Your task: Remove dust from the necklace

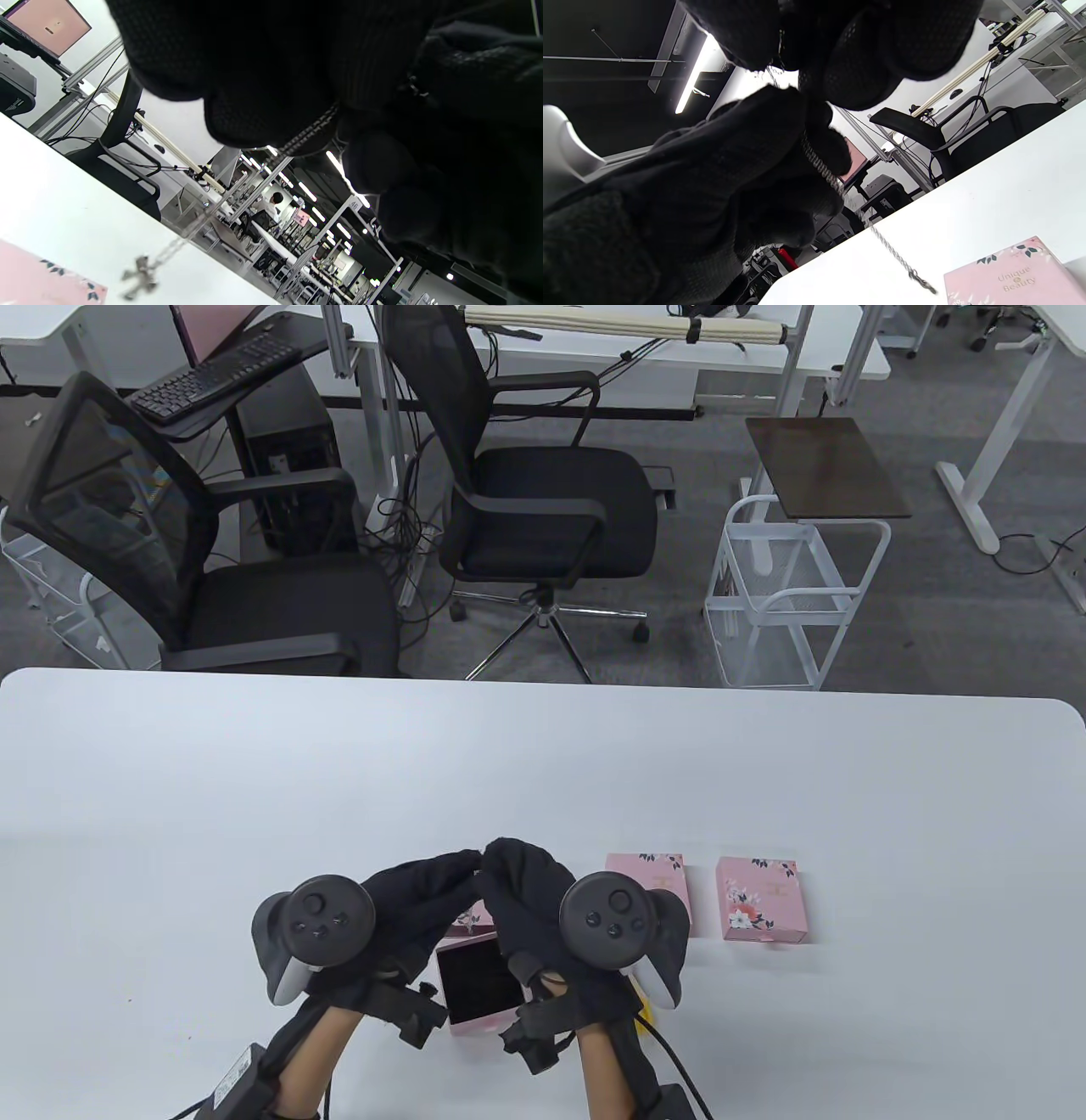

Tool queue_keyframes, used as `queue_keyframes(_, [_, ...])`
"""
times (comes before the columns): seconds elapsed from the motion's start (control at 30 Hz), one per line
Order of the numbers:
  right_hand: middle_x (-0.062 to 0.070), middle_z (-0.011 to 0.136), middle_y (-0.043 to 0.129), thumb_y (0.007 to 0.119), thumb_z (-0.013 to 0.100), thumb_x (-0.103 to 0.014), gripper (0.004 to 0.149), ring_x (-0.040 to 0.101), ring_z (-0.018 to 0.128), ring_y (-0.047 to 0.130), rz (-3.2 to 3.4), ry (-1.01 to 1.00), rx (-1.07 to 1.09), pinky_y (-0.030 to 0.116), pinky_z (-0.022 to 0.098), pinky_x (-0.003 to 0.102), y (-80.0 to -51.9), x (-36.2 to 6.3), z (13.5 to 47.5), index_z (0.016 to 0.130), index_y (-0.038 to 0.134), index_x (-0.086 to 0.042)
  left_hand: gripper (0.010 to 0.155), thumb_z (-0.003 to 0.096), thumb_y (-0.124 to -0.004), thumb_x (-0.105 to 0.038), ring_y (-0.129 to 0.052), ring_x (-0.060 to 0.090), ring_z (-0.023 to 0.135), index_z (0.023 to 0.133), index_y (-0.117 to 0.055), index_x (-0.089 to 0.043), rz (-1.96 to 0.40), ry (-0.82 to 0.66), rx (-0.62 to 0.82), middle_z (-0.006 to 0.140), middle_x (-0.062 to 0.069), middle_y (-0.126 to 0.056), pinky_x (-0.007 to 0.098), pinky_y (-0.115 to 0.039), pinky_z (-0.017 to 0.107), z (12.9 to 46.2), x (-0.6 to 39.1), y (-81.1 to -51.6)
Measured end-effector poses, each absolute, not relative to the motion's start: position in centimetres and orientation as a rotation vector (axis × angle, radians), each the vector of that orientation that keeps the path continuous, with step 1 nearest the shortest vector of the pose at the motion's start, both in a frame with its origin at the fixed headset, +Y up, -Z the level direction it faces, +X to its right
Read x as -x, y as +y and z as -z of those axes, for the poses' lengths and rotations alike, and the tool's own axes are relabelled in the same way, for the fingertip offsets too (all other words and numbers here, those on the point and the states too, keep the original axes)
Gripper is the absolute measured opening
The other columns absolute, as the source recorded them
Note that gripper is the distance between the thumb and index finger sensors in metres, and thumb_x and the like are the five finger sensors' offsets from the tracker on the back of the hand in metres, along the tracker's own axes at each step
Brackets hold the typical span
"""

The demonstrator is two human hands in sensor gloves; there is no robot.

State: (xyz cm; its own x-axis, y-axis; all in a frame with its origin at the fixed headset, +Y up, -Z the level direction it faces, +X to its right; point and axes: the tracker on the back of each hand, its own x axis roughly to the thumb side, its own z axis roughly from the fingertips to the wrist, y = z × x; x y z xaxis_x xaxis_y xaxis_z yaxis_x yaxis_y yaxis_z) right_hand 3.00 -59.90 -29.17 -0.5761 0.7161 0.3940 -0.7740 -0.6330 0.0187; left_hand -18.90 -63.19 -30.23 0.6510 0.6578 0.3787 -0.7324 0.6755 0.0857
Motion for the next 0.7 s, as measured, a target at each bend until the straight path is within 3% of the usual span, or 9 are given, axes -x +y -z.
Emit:
queue_keyframes(0.27, [0.028, 0.096, 0.075, 0.070, 0.065, -0.025, 0.043, 0.043, 0.071, 0.086, -2.212, -0.206, -0.425, 0.076, 0.053, 0.050, -60.4, -3.7, 29.8, 0.101, 0.063, -0.002, 0.040, 0.0575, -0.083, -0.042, -0.101, 0.020, 0.070, 0.092, -0.088, -0.023, -0.915, -0.400, -0.029, 0.081, 0.002, -0.104, 0.043, -0.087, 0.050, 30.7, 20.1, -62.5])
queue_keyframes(0.53, [0.028, 0.096, 0.075, 0.070, 0.065, -0.025, 0.043, 0.043, 0.071, 0.086, -2.174, -0.230, -0.334, 0.077, 0.053, 0.050, -61.4, -3.8, 30.2, 0.101, 0.063, -0.003, 0.041, 0.0603, -0.079, -0.039, -0.099, 0.022, 0.069, 0.096, -0.085, -0.019, -1.031, -0.438, 0.239, 0.082, 0.005, -0.102, 0.044, -0.085, 0.050, 31.1, 20.6, -62.7])
queue_keyframes(0.7, [0.028, 0.096, 0.075, 0.071, 0.066, -0.025, 0.043, 0.043, 0.071, 0.086, -2.139, -0.129, -0.322, 0.077, 0.053, 0.050, -62.7, -3.6, 31.0, 0.101, 0.063, -0.003, 0.041, 0.0611, -0.078, -0.038, -0.097, 0.024, 0.070, 0.097, -0.083, -0.018, -1.185, -0.477, 0.350, 0.082, 0.006, -0.101, 0.044, -0.084, 0.051, 31.4, 20.3, -63.4])
